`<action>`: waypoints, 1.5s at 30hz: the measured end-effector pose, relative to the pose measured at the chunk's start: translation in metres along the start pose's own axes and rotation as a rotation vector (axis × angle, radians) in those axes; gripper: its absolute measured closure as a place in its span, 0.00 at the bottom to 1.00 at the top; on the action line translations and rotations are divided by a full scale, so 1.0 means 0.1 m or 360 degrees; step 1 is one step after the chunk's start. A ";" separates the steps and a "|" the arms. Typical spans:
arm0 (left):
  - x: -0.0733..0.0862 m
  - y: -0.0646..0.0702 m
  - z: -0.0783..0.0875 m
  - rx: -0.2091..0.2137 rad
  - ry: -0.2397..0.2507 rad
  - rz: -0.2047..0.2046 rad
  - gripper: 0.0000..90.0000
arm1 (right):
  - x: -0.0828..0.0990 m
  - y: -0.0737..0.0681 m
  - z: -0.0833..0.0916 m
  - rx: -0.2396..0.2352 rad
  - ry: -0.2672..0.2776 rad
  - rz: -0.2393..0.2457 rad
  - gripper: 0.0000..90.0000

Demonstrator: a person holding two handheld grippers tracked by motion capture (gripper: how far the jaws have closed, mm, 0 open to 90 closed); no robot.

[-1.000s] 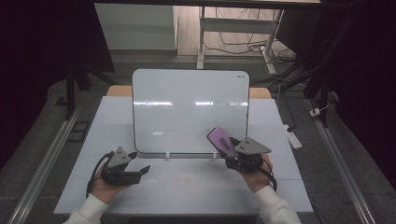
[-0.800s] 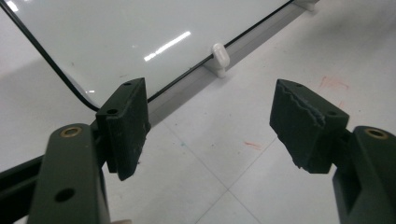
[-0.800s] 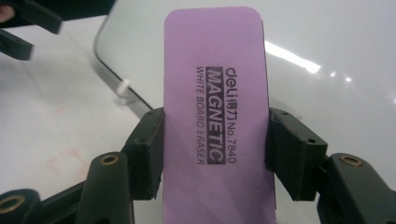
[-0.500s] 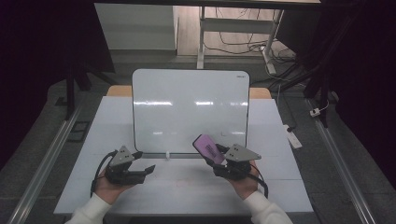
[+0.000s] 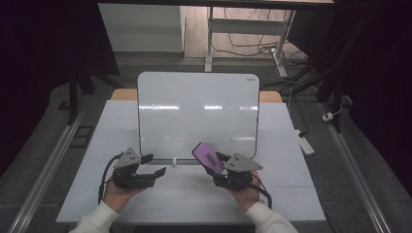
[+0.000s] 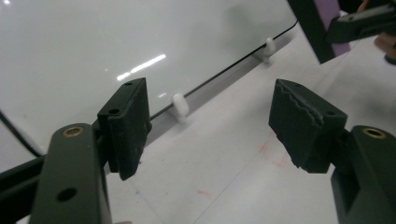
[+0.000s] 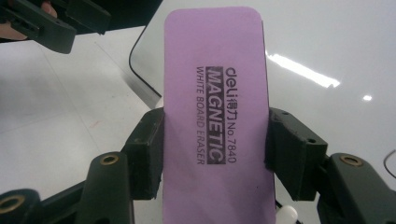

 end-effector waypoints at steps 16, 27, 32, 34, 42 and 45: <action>-0.06 0.07 -0.05 0.0014 -0.0008 -0.0018 0.33 | 0.05 0.02 0.00 0.0083 -0.0011 0.0030 0.46; -0.03 0.07 -0.06 -0.0003 -0.0030 -0.0040 0.33 | 0.19 0.33 0.09 0.0332 -0.0157 0.0033 0.46; -0.02 0.06 -0.05 -0.0009 -0.0032 -0.0038 0.33 | 0.26 0.58 0.10 0.0507 -0.0252 0.0043 0.46; -0.02 0.04 -0.05 -0.0013 -0.0033 -0.0034 0.33 | 0.26 0.60 0.09 0.0541 -0.0266 0.0084 0.46; -0.01 0.03 -0.03 -0.0017 -0.0031 -0.0029 0.33 | 0.30 0.48 0.01 0.0543 -0.0342 0.0121 0.46; 0.00 0.02 -0.02 -0.0015 -0.0028 -0.0028 0.33 | 0.35 0.50 0.09 0.0556 -0.0347 0.0075 0.46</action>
Point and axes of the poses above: each handheld gripper's, and its own axes: z roughly backward along the jaws, x roughly out of its underside, y roughly to its right, the point moved 1 cm from there along -z, roughly forward along the jaws, and after that the axes turned 14 degrees about -x, right-handed, at the moved point
